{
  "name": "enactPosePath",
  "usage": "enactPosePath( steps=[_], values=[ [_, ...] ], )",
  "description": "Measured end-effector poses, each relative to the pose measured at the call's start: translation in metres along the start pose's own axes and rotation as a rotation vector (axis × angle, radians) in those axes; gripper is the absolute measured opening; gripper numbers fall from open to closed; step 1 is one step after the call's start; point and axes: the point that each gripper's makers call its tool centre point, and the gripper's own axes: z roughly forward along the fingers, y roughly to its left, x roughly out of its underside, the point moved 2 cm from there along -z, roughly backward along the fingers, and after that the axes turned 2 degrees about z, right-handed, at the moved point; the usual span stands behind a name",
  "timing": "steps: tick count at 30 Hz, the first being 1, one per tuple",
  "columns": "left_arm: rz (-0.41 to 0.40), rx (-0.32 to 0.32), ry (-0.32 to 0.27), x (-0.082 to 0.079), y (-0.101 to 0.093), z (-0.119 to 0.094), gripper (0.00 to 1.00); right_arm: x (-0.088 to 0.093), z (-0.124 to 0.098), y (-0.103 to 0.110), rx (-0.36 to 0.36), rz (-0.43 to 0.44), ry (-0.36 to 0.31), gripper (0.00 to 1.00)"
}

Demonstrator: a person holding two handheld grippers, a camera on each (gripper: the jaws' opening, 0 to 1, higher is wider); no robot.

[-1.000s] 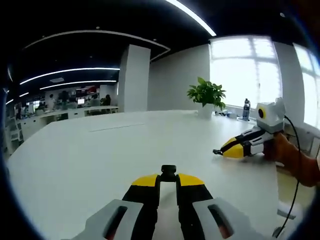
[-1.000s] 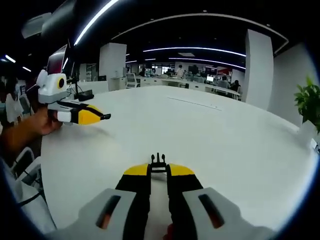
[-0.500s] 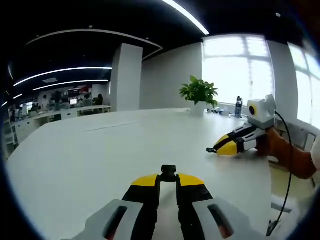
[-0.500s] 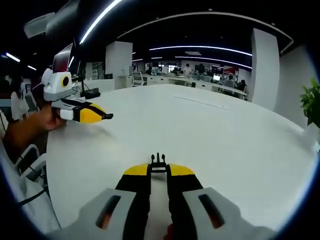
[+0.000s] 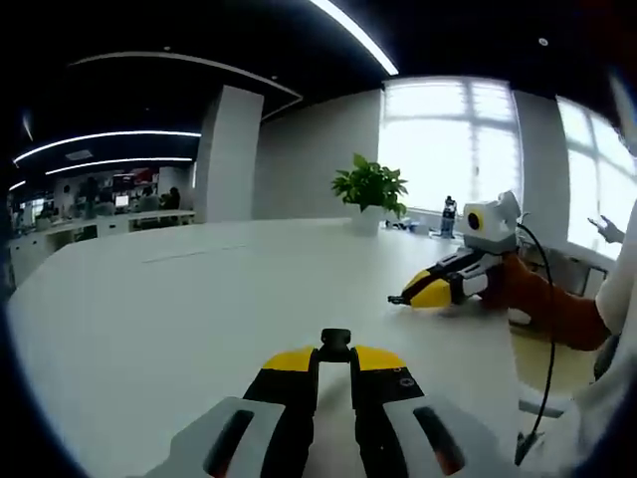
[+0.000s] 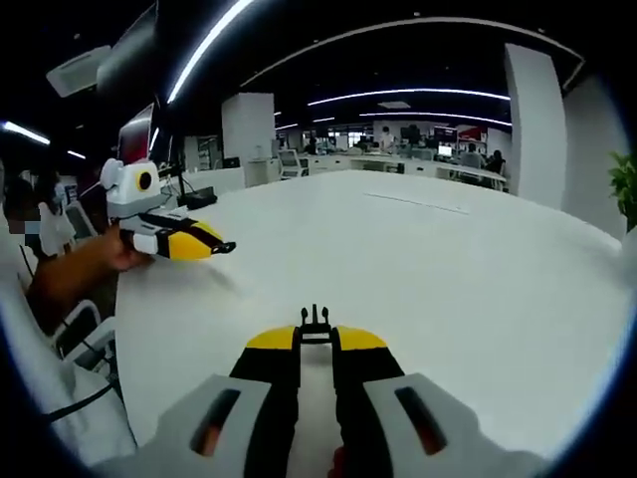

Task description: Snap the two parts of the plastic buckle together until the buckle closes and remains connected.

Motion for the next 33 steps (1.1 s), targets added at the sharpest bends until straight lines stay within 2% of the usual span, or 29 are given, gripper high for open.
enactPosePath(
  steps=[12, 16, 21, 27, 33],
  values=[
    [0.034, 0.051, 0.012, 0.002, -0.004, 0.002, 0.12, 0.002, 0.001, -0.001, -0.032, -0.027, 0.012, 0.13],
    [0.039, 0.072, 0.007, 0.003, -0.004, 0.002, 0.12, -0.003, 0.001, 0.006, -0.108, 0.013, -0.015, 0.13],
    [0.044, 0.116, -0.007, 0.002, -0.005, -0.001, 0.12, -0.001, 0.002, 0.008, -0.123, 0.002, -0.005, 0.13],
    [0.048, 0.134, -0.004, 0.003, -0.014, 0.000, 0.12, -0.003, 0.002, 0.014, -0.159, -0.013, -0.002, 0.13],
    [0.066, 0.170, 0.002, 0.005, -0.023, 0.000, 0.12, 0.000, 0.003, 0.022, -0.205, -0.066, 0.012, 0.13]
  ],
)
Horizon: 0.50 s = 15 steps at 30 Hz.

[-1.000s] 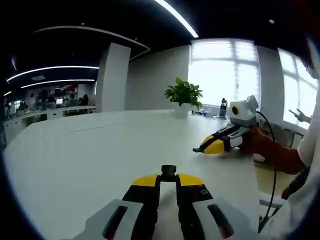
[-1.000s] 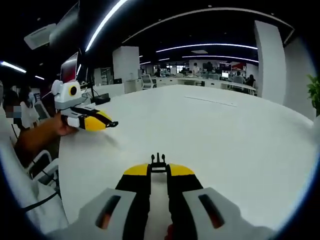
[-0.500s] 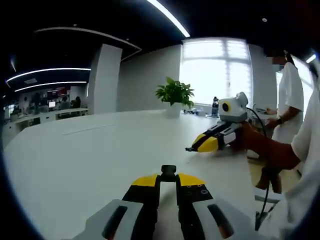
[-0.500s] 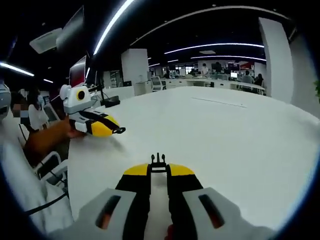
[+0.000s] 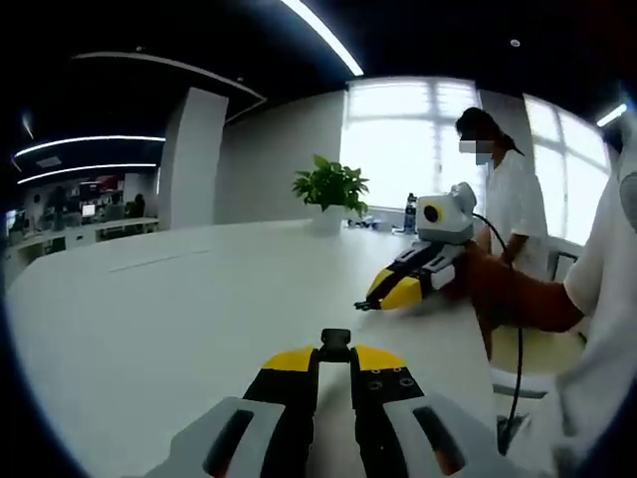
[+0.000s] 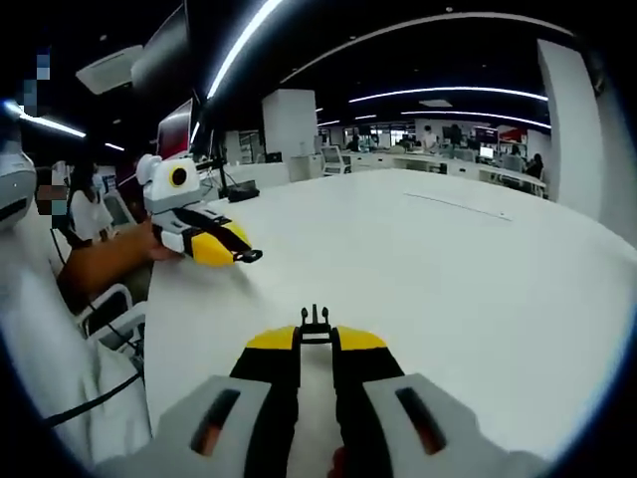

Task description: Snap the two parts of the plastic buckle together until the buckle closes and remains connected.

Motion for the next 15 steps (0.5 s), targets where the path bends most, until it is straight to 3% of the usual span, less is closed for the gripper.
enactPosePath(
  steps=[8, 15],
  values=[
    [0.010, 0.054, -0.002, 0.000, -0.007, 0.002, 0.12, 0.000, -0.001, 0.008, -0.048, -0.019, -0.002, 0.13],
    [0.079, 0.105, 0.018, 0.006, -0.018, 0.003, 0.12, 0.000, 0.002, 0.027, -0.139, -0.071, 0.007, 0.13]
  ],
)
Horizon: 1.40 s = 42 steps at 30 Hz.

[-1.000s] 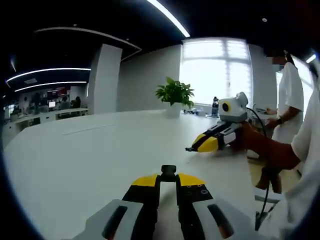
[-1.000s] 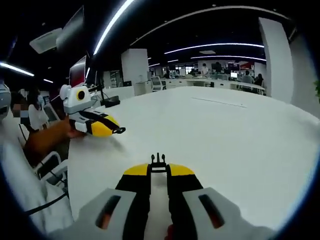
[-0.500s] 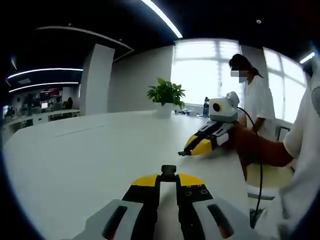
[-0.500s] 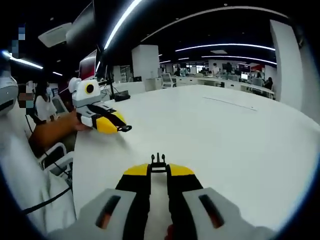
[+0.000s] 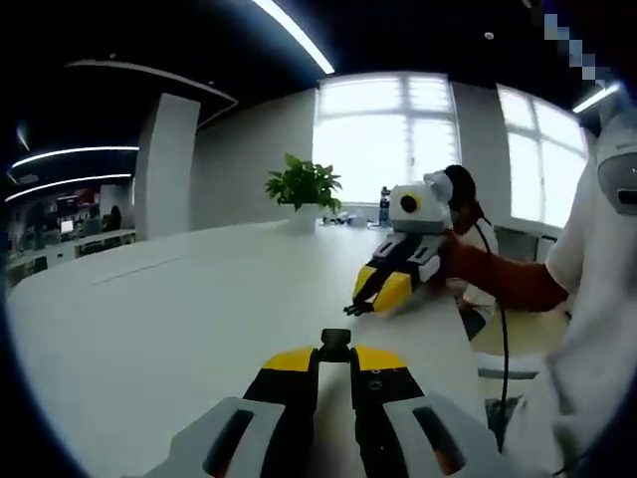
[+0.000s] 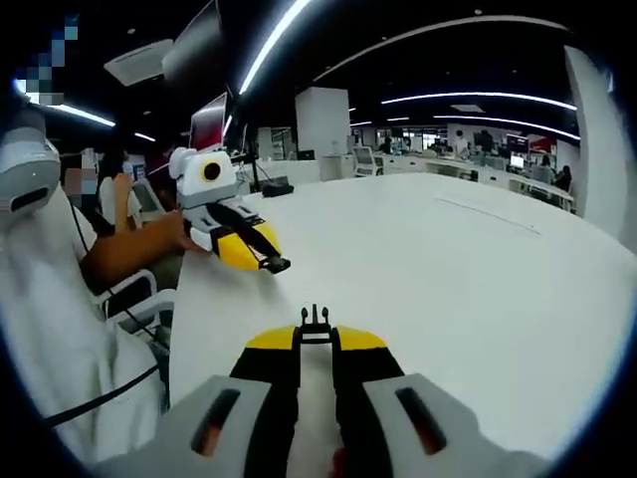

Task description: Snap the two parts of the plastic buckle together until the buckle closes and remains connected.

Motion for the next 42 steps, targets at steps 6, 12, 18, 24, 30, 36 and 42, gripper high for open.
enactPosePath(
  steps=[6, 12, 18, 24, 30, 36, 42],
  values=[
    [0.011, 0.069, 0.023, 0.003, -0.010, -0.001, 0.12, 0.002, 0.002, 0.014, -0.075, -0.053, 0.018, 0.13],
    [0.033, 0.097, 0.056, 0.010, -0.017, 0.000, 0.12, 0.002, 0.003, 0.020, -0.131, -0.066, 0.016, 0.13],
    [0.066, 0.150, 0.088, 0.016, -0.027, 0.000, 0.12, 0.006, 0.004, 0.036, -0.228, -0.107, 0.028, 0.13],
    [0.072, 0.195, 0.085, 0.017, -0.036, -0.001, 0.12, 0.006, 0.004, 0.044, -0.270, -0.131, 0.029, 0.13],
    [0.095, 0.210, 0.115, 0.022, -0.041, 0.000, 0.12, 0.008, 0.005, 0.046, -0.291, -0.150, 0.040, 0.13],
    [0.097, 0.215, 0.120, 0.024, -0.041, 0.001, 0.12, 0.011, 0.009, 0.048, -0.305, -0.173, 0.069, 0.13],
    [0.094, 0.209, 0.118, 0.023, -0.032, 0.005, 0.12, 0.009, 0.013, 0.042, -0.311, -0.167, 0.066, 0.13]
  ],
)
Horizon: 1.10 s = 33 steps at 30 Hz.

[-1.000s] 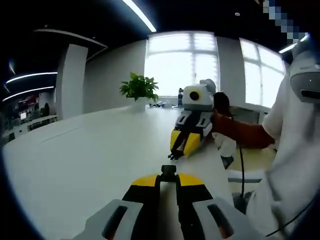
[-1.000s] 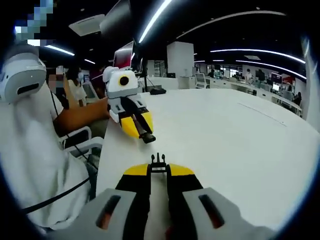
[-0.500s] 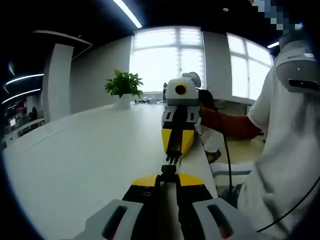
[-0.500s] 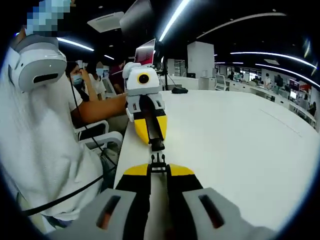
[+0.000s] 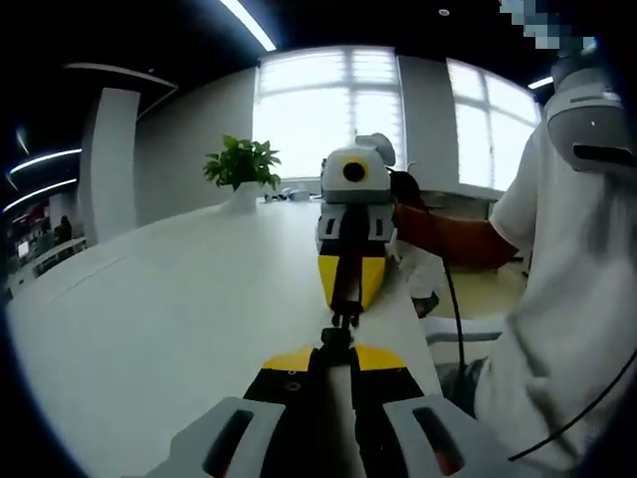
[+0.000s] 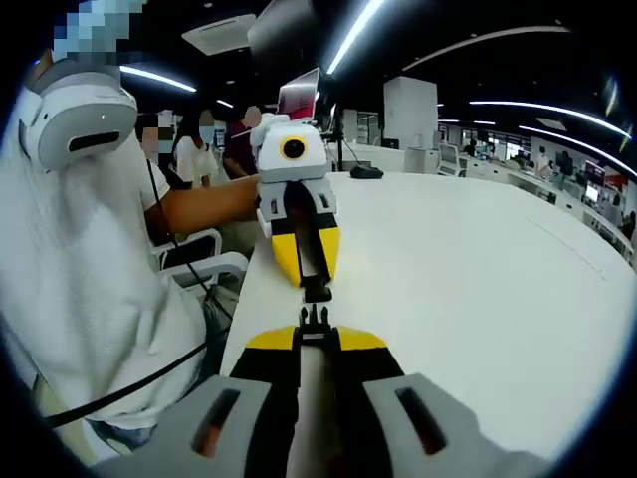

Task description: Snap the two parts of the plastic buckle together until the buckle closes and remains connected.

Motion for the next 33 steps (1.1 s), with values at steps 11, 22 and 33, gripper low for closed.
enactPosePath(
  steps=[11, 22, 33],
  values=[
    [0.018, 0.025, -0.003, 0.000, 0.026, 0.001, 0.12, -0.004, 0.005, -0.021, -0.014, -0.005, 0.007, 0.13],
    [0.004, 0.041, 0.002, -0.001, 0.037, 0.000, 0.12, -0.004, 0.009, -0.032, -0.014, -0.014, 0.015, 0.12],
    [0.012, 0.031, -0.004, -0.002, 0.037, 0.000, 0.12, -0.005, 0.012, -0.035, -0.024, -0.023, 0.004, 0.12]
  ],
)
